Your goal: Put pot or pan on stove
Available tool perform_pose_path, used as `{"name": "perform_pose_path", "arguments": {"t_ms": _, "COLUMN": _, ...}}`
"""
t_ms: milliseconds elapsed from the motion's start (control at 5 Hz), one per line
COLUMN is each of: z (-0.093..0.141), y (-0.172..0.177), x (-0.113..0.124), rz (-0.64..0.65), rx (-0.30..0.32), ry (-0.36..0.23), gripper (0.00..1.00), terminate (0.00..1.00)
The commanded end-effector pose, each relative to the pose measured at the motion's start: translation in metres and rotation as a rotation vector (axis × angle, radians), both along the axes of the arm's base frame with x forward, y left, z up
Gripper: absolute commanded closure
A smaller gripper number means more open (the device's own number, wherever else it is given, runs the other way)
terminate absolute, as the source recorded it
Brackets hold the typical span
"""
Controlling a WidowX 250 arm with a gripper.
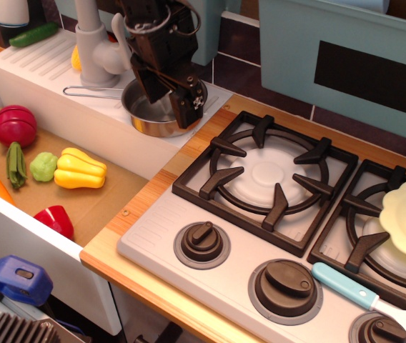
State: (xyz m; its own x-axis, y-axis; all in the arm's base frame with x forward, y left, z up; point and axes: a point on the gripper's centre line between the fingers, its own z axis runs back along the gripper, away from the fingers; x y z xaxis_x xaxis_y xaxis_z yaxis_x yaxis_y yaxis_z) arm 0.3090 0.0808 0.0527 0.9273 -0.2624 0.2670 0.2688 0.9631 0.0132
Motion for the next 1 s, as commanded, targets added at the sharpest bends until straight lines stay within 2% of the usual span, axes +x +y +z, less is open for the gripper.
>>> {"name": "perform_pose_path", "arguments": {"t_ms": 0, "z": -0.015, "y": 0.006, "x": 0.006, "rz": -0.016, "rx": -0.025, "ry": -0.051, "gripper": 0.0, "terminate": 0.0}}
{"name": "perform_pose_path", "arguments": {"t_ms": 400, "z": -0.033, "y": 0.019, "x": 0.01, "rz": -0.04, "rx": -0.044, "ry": -0.039, "gripper": 0.0, "terminate": 0.0}}
{"name": "perform_pose_path", "arguments": {"t_ms": 600, "z": -0.041, "y": 0.022, "x": 0.012, "rz": -0.031, "rx": -0.062, "ry": -0.028, "gripper": 1.0, "terminate": 0.0}}
{"name": "perform_pose_path", "arguments": {"t_ms": 800, "z": -0.04, "y": 0.022, "x": 0.014, "rz": -0.025, "rx": -0.059, "ry": -0.024, "gripper": 1.0, "terminate": 0.0}}
